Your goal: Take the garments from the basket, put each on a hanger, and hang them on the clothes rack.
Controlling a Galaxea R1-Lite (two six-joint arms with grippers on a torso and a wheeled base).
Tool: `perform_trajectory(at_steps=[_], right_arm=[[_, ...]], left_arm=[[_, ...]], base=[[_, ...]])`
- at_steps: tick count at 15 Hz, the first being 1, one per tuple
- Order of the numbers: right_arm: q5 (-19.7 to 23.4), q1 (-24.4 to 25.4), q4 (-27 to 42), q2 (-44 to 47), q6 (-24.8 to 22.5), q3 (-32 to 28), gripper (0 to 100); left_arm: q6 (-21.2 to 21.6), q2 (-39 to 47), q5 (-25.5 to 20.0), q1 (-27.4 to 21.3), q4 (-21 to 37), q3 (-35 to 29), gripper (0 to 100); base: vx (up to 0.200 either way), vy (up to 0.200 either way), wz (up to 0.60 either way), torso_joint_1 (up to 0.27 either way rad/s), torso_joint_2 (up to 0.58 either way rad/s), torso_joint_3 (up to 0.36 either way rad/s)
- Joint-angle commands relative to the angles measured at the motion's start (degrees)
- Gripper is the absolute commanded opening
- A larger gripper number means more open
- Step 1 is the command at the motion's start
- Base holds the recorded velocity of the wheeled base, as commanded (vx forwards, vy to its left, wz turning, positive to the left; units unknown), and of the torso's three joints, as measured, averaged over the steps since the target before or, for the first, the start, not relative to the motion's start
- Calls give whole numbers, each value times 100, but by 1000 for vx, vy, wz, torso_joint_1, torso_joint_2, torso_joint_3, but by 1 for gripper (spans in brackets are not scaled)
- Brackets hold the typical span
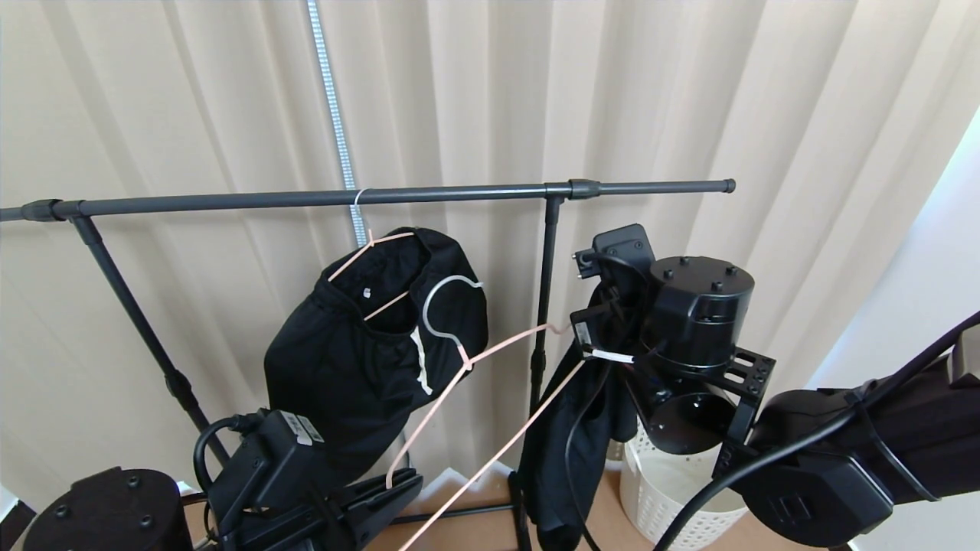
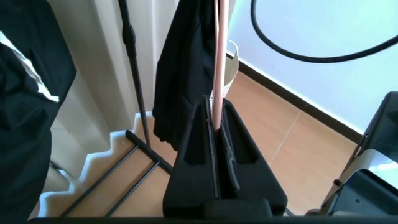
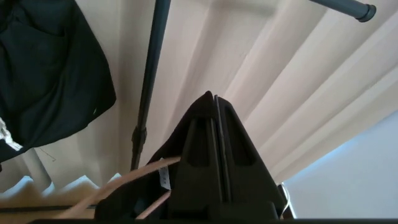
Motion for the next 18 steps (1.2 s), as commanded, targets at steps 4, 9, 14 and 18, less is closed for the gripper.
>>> perform_trajectory(at_steps=[4,9,14,18], right_arm=[[316,318,2,-43,-1,125,0],[404,133,-15,-70,-1,108,0],[949,300,-24,-87,201,213,0],[1714,309,-15,-377,649,275,0]], left_arm=[[-10,61,-2,30,-248,31,0],[16,43,7,56,-292,101,0],[25,61,-28,65,-555,110,0],[16,52,-63,30,-555,110,0]], base=[[0,0,0,0,0,0],[0,0,0,0,0,0],[0,0,0,0,0,0],[0,0,0,0,0,0]])
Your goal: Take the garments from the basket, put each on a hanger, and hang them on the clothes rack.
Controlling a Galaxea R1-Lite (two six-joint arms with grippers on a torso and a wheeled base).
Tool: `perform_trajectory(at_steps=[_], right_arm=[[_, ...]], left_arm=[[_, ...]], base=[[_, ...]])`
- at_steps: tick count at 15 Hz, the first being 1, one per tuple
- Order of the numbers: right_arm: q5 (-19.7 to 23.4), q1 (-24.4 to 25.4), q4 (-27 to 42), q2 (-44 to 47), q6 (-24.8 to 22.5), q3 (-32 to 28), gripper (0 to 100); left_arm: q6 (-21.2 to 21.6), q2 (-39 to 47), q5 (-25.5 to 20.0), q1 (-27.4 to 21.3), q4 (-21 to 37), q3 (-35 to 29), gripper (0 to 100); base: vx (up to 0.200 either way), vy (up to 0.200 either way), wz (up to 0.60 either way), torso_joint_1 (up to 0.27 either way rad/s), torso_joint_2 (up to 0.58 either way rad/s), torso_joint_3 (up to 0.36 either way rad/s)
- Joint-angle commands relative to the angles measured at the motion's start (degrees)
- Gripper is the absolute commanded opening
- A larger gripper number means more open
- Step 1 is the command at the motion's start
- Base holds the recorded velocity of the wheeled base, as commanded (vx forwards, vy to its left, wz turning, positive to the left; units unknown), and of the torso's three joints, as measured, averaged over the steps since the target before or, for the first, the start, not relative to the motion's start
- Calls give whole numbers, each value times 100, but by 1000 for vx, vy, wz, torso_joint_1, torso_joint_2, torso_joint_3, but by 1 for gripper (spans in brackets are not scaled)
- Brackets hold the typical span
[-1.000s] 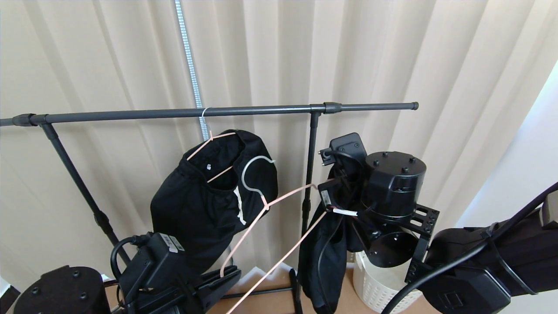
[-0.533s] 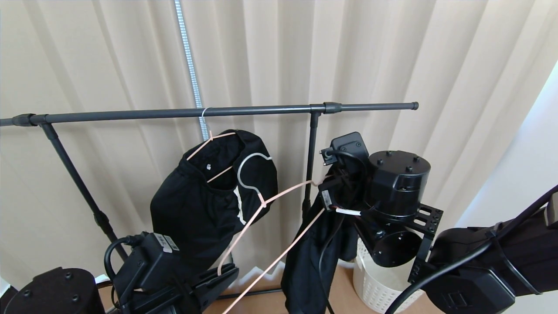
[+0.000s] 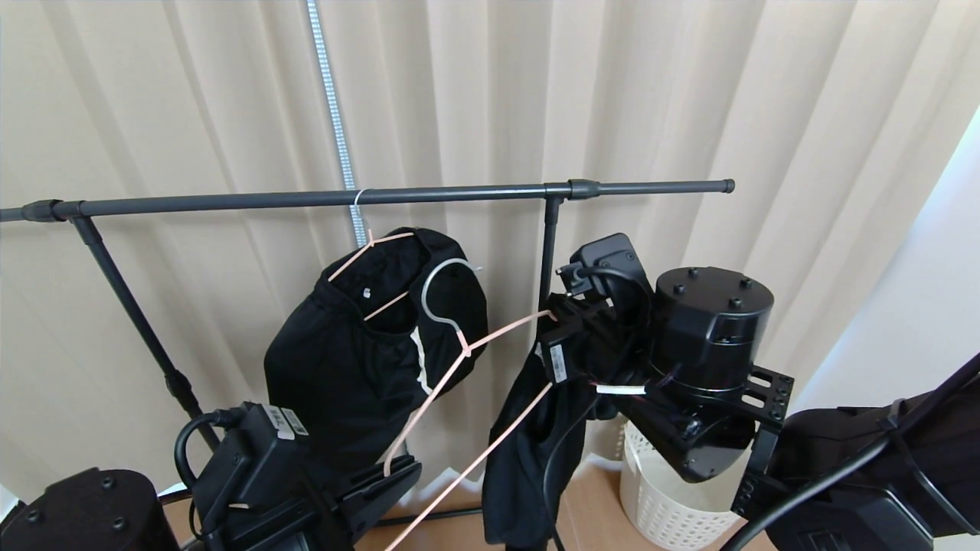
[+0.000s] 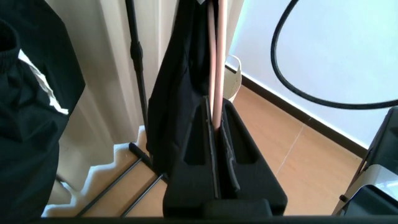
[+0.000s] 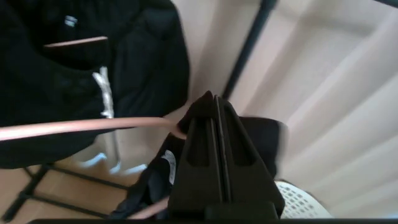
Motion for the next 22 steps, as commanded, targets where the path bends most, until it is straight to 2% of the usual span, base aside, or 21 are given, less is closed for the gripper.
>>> perform_trajectory(at_steps=[1,4,5,8,13,22], right_arm=[[87,9,-2,-191,99,27,0],[641,158,7,-411,319,168,0],[957,176,42,-552,363,221,0],[1238,431,86,-745,486,370,0],[1230,1073,86,-763,486,546,0],[1203,1143,95,-1061,459,608,0]], left_arm=[[-3,2,0,-13,10,2,0],[-12,11,-17,-13,10,2,0],[-12,2,-17,-13,1,2,0],[-12,2,-17,-13,-7,2,0],[-12,11,-17,-13,-7,2,0],[-21,-112,-17,-4,-87,2,0]], base=[[0,0,0,0,0,0],[0,0,0,0,0,0],[0,0,0,0,0,0],[0,0,0,0,0,0],[0,0,0,0,0,0],[0,0,0,0,0,0]])
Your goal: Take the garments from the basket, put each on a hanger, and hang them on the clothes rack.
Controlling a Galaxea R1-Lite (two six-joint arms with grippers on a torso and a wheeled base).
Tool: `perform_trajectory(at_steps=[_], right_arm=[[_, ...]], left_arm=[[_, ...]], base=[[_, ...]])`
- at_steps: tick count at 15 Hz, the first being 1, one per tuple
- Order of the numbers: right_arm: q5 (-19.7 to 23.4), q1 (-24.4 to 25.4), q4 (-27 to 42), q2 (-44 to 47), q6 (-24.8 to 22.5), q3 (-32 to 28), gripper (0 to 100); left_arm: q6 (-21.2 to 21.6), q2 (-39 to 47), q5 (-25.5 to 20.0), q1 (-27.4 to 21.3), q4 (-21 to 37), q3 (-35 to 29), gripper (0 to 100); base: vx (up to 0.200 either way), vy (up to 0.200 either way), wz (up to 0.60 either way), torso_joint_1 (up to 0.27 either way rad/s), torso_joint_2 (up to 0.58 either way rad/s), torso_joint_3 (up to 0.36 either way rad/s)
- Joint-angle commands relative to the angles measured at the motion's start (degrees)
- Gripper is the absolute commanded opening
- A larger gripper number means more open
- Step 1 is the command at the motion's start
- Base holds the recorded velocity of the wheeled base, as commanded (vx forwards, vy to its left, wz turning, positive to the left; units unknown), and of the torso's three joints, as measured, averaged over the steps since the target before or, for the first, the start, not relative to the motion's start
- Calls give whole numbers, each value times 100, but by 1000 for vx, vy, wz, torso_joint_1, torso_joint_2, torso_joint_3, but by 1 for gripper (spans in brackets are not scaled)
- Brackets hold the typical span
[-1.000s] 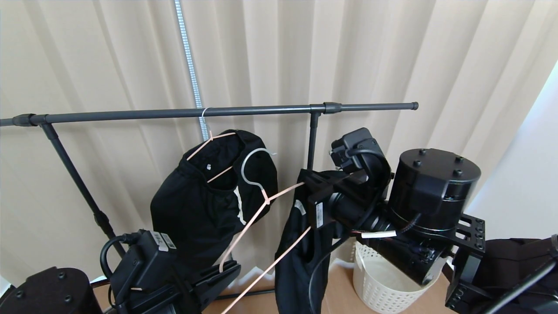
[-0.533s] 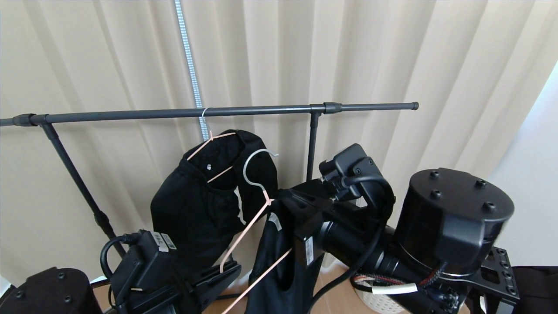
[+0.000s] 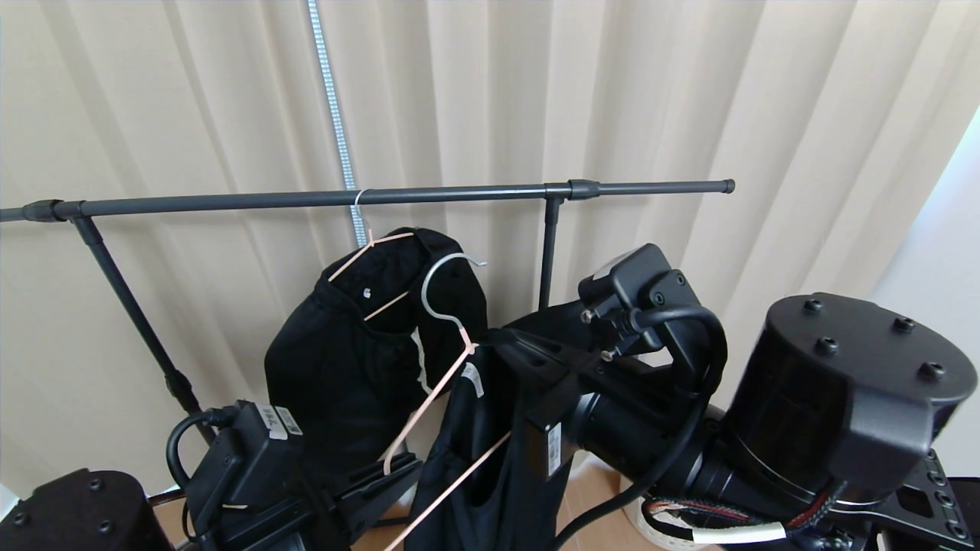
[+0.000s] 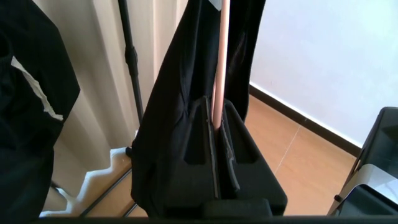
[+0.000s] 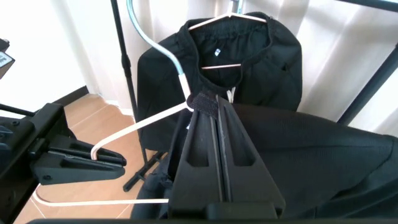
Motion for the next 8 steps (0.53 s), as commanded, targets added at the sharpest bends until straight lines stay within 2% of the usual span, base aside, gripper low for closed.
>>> perform_trajectory(at_steps=[1,8], right_arm=[[-1,2,0,-50,0,27,0],[-10,2,0,-50,-18,27,0]], left_arm=[[5,-52,1,-2,-15,0,0],[5,-78,1,7,-129,0,0]], base=[[0,0,0,0,0,0],[0,0,0,0,0,0]])
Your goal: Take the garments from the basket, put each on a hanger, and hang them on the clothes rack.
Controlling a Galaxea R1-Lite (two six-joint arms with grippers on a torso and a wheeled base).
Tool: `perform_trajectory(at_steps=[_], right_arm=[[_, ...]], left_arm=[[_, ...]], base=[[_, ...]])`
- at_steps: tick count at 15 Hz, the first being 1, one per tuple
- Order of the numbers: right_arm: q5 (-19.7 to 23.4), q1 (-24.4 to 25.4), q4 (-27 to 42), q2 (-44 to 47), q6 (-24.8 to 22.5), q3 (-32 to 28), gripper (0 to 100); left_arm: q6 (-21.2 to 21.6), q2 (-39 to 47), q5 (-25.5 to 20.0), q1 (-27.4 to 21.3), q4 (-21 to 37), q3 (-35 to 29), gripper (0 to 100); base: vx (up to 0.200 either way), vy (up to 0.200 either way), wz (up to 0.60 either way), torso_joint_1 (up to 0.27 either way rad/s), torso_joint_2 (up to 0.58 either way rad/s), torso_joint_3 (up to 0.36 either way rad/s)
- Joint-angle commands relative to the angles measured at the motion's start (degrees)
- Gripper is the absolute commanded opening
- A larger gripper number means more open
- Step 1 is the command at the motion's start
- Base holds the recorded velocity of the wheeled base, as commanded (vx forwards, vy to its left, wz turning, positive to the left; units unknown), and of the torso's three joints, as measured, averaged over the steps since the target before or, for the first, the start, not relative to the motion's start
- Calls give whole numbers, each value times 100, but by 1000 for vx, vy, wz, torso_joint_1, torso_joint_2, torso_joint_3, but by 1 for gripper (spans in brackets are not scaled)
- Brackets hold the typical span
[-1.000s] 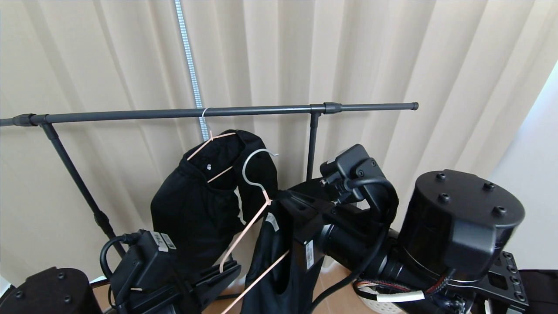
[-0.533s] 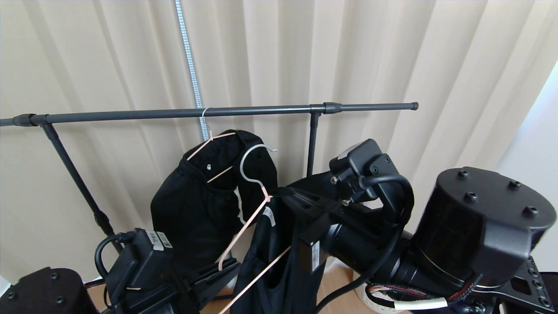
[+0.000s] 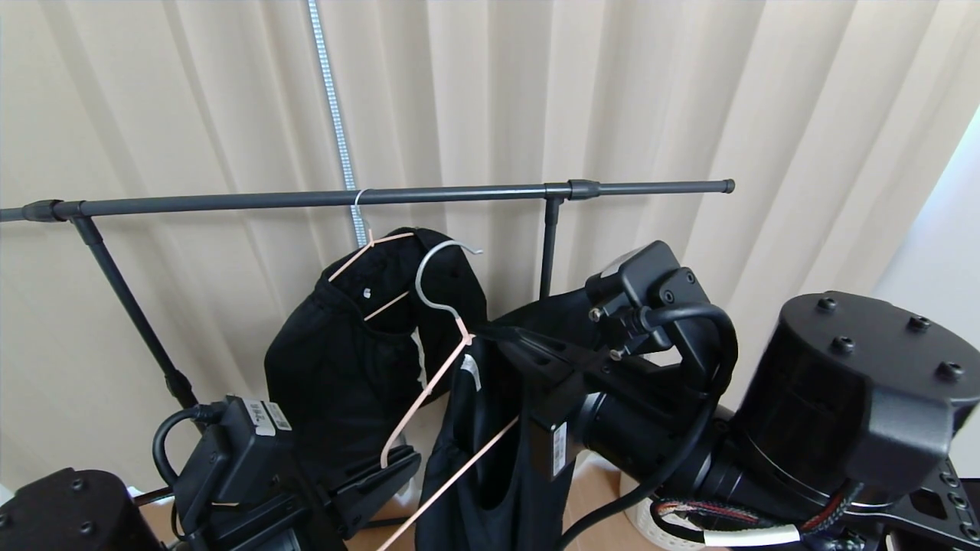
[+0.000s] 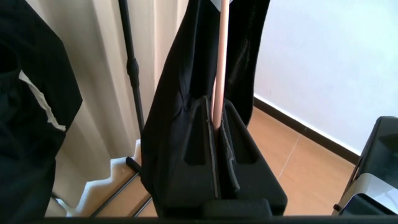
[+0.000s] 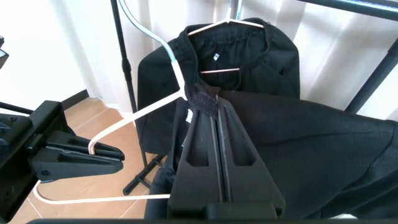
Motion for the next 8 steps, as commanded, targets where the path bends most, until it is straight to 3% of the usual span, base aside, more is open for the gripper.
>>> perform_trajectory(at_steps=[1,2,3,8], right_arm=[[1,2,-9,7,-1,0,0],[1,2,-9,15,-1,18,0],[1,2,-9,15,-1,35,100],[54,2,-9,-81,-273,220,100]], left_arm=[[-6,-5,-1,1,-4,0,0],[-6,-22,-1,1,-4,0,0],[2,-22,-1,1,-4,0,0],[-6,-181,-1,1,-4,0,0]], base=[[0,0,0,0,0,0],[0,0,0,0,0,0],[0,0,0,0,0,0],[0,0,0,0,0,0]])
